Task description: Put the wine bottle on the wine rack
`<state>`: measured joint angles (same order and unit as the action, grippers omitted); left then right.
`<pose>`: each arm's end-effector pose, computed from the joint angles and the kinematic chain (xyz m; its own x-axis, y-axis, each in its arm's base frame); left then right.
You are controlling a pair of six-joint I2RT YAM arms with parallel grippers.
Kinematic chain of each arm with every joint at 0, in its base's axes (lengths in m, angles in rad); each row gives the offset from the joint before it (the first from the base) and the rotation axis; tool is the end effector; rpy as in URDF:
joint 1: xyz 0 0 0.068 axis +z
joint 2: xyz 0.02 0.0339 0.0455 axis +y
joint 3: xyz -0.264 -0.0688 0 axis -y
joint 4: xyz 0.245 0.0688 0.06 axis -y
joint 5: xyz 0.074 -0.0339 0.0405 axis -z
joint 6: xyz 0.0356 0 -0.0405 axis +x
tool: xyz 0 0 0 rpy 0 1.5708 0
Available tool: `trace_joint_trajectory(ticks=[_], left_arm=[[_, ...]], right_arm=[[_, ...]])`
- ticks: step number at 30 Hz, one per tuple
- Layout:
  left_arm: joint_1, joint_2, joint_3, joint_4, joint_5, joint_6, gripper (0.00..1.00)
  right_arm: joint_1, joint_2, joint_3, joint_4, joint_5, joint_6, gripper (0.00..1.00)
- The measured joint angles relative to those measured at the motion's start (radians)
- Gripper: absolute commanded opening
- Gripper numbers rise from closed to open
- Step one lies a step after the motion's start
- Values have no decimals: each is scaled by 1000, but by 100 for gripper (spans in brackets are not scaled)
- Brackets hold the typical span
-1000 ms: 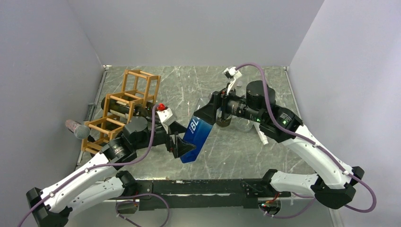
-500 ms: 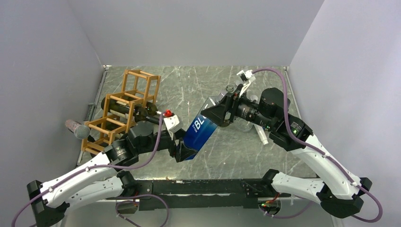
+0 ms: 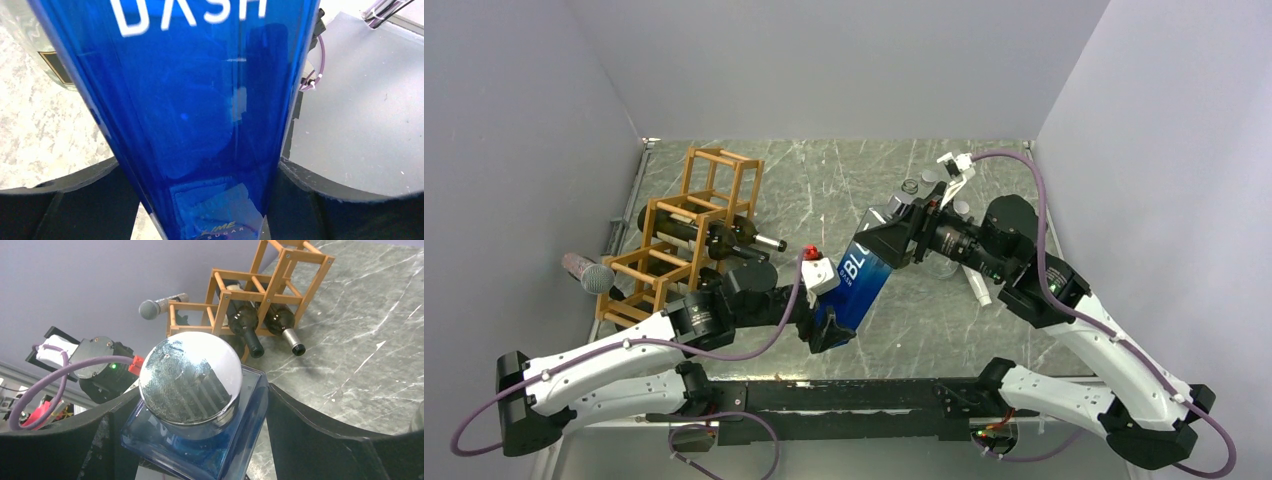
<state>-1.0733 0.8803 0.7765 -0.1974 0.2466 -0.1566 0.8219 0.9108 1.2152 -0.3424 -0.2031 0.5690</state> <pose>0.0904 -0.1846 0.3191 -0.2901 0.2173 -0.9320 0.9296 0.2954 -0.2205 0.1191 0.1387 0.4486 -0.4822 0.2563 -0.8377 -0.7060 0.4524 0.5449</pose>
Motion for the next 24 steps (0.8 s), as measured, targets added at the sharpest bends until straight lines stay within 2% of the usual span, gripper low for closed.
trace_joint_trajectory(ticks=[2,4,5,6,7,11,15,17,18,22,24], left_arm=[[-10,0,0,5,-6,2,64],[-11,-1,0,8,-20,3,47],[-11,-2,0,9,-29,5,31],[-11,-2,0,10,-35,5,7],[-11,-2,0,9,-43,6,2],[-16,-8,8,-15,-72,17,1],[-17,-27,35,-78,-118,62,1],[-17,-41,57,-117,-143,96,1],[-17,-48,66,-130,-153,117,1],[-21,-97,93,-167,-205,233,1],[-29,-119,95,-177,-219,288,1]], right_arm=[[-2,-11,-3,2,11,-1,0],[-5,-24,-13,7,27,-4,0],[-6,-29,-17,7,34,-5,0],[-8,-32,-21,9,38,-2,0],[-8,-34,-25,13,38,-2,0],[-10,-36,-32,16,39,-2,2],[-10,-40,-32,8,42,-12,39],[-10,-54,-32,0,42,-18,52],[-9,-66,-35,-2,44,-20,61],[-8,-139,-79,6,59,-24,79],[-1,-159,-92,6,60,-31,83]])
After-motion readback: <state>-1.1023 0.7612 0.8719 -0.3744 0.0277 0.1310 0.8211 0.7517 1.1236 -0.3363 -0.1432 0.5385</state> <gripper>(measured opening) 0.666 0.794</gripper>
